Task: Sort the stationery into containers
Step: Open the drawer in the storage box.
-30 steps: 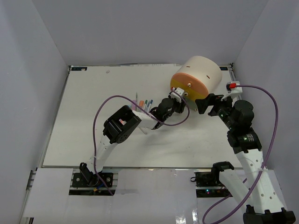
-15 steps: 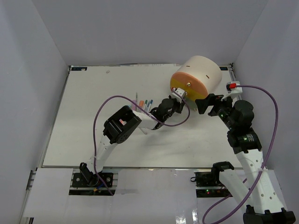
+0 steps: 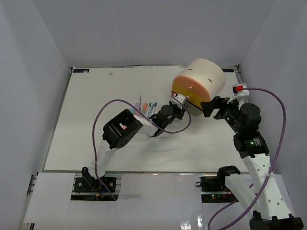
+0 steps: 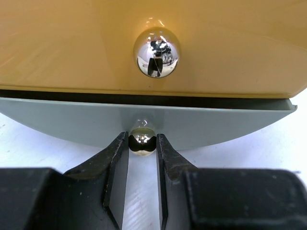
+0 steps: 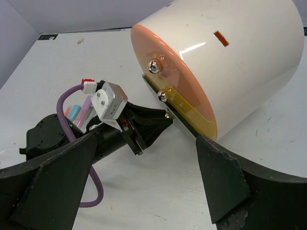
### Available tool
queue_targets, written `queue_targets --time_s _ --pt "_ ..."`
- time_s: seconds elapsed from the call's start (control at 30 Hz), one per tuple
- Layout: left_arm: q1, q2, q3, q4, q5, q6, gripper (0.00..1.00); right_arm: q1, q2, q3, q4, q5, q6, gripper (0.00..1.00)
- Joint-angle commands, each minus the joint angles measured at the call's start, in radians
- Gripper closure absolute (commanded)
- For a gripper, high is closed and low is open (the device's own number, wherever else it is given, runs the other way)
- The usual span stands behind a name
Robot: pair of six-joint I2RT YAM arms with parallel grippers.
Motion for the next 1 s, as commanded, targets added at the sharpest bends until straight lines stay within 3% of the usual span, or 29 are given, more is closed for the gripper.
queue_targets --time_s 0.0,0.43,0.97 --pt "0.003 -0.096 -0.057 -0.009 -0.006 0.016 0.80 0.004 -0.013 -0.006 0.040 -0.006 -0.015 0.09" --pt "0.003 -0.157 -0.133 -0.028 -0.002 0.001 0.80 0.003 0.009 -0.024 0.080 -0.021 -0.015 0.08" --pt "0.003 -0.148 -0.120 -0.035 0.004 -0.016 0.81 0.026 0.287 0.068 0.255 0.083 -0.186 0.08"
